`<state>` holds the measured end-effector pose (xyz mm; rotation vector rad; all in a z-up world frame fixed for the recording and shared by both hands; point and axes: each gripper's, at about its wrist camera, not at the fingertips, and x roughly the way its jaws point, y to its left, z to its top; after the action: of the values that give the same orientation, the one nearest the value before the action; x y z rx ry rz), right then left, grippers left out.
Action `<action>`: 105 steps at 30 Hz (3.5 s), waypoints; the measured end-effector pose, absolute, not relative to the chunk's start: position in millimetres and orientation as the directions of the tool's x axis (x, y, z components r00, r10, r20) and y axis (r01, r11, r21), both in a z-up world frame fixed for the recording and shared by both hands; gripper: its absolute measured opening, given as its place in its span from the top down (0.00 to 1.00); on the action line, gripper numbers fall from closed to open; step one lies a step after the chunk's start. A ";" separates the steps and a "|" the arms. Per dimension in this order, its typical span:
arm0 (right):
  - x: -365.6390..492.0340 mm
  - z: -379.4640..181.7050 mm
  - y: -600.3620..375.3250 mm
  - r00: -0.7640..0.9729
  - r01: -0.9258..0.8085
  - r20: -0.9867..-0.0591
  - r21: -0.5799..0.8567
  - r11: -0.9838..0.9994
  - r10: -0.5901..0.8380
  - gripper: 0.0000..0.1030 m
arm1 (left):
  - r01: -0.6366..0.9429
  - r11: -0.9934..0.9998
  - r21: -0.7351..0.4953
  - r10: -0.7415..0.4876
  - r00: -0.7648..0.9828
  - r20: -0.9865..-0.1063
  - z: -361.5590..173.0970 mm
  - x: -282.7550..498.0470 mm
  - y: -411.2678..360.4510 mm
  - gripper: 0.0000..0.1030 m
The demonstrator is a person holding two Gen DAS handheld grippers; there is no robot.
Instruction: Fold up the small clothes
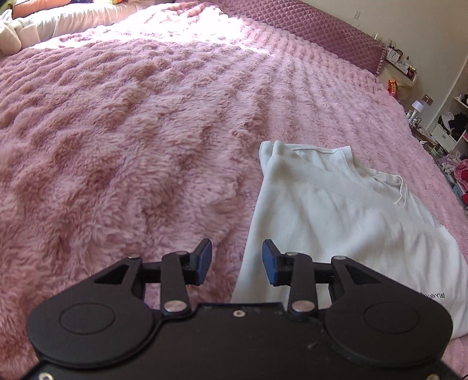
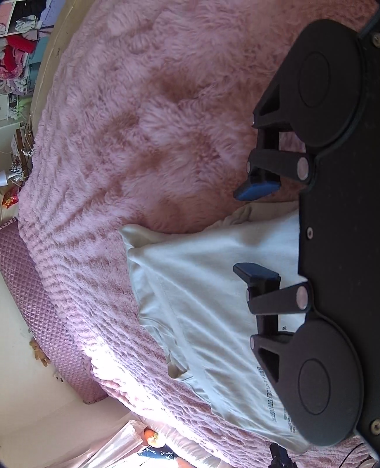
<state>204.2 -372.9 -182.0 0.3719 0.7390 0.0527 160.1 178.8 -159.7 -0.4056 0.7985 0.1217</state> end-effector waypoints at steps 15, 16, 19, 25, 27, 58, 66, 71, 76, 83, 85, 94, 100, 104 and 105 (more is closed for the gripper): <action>205.1 -183.9 -348.6 0.662 0.093 -0.740 0.242 0.966 0.121 0.88 | -0.295 0.897 -0.330 -0.069 0.643 -0.762 -182.0 137.6 163.3 0.65; 204.5 -183.7 -348.3 0.663 0.097 -0.741 0.233 0.968 0.112 0.90 | -0.291 0.900 -0.326 -0.074 0.633 -0.770 -182.0 140.4 164.5 0.69; 203.1 -185.3 -350.9 0.658 0.130 -0.746 0.246 0.961 0.102 0.91 | -0.266 0.919 -0.290 -0.068 0.619 -0.782 -180.7 146.3 163.1 0.83; 209.2 -186.3 -351.7 0.624 0.125 -0.773 0.239 0.963 0.110 0.92 | -0.234 0.944 -0.231 -0.042 0.613 -0.789 -180.3 148.8 162.5 0.86; 209.5 -184.5 -351.3 0.617 0.112 -0.779 0.228 0.967 0.112 0.92 | -0.228 0.949 -0.218 -0.035 0.610 -0.792 -179.7 148.3 165.0 0.86; 380.2 -158.5 -324.6 0.772 0.026 -0.628 0.193 0.981 0.103 0.92 | -0.219 0.956 -0.193 0.028 0.728 -0.685 -151.8 325.2 143.8 0.97; 382.2 -181.3 -326.1 0.723 0.090 -0.689 0.159 0.983 0.045 0.84 | -0.181 0.983 -0.039 0.095 0.674 -0.732 -178.5 338.0 133.9 0.85; 304.0 -144.0 -341.9 0.782 0.059 -0.613 0.256 0.965 0.115 0.52 | -0.220 0.954 -0.203 0.017 0.718 -0.696 -141.0 275.1 163.2 0.75; 219.7 -151.7 -351.4 0.725 0.068 -0.675 0.265 0.962 0.135 0.52 | -0.283 0.915 -0.288 -0.021 0.680 -0.733 -135.2 193.2 189.0 0.67; 201.5 -178.0 -344.7 0.653 0.106 -0.750 0.227 0.968 0.104 0.73 | -0.382 0.846 -0.371 -0.090 0.584 -0.807 -175.2 131.9 182.2 0.62; 202.5 -177.7 -341.2 0.646 0.119 -0.758 0.215 0.969 0.089 0.88 | -0.385 0.834 -0.396 -0.109 0.589 -0.801 -183.3 126.2 177.9 0.89; 197.1 -192.1 -343.6 0.626 0.178 -0.779 0.192 0.965 0.039 0.92 | -0.360 0.868 -0.342 -0.093 0.557 -0.825 -188.2 131.2 176.8 0.91; 185.5 -151.6 -315.7 0.701 0.239 -0.698 0.034 0.970 -0.148 0.72 | -0.389 0.859 -0.334 -0.056 0.576 -0.815 -164.4 123.1 180.4 0.86; 186.1 -124.0 -268.2 0.771 0.019 -0.628 0.184 0.983 0.103 0.72 | -0.338 0.883 -0.327 -0.029 0.656 -0.755 -127.5 122.6 167.1 0.88; 189.4 -122.7 -250.8 0.764 -0.039 -0.625 0.198 0.979 0.157 0.72 | -0.306 0.894 -0.328 -0.038 0.677 -0.735 -117.8 125.0 157.4 0.88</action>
<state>189.4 -250.8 -122.7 0.1778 0.6933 0.1074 125.0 157.4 -117.8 -0.4527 0.8199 0.1566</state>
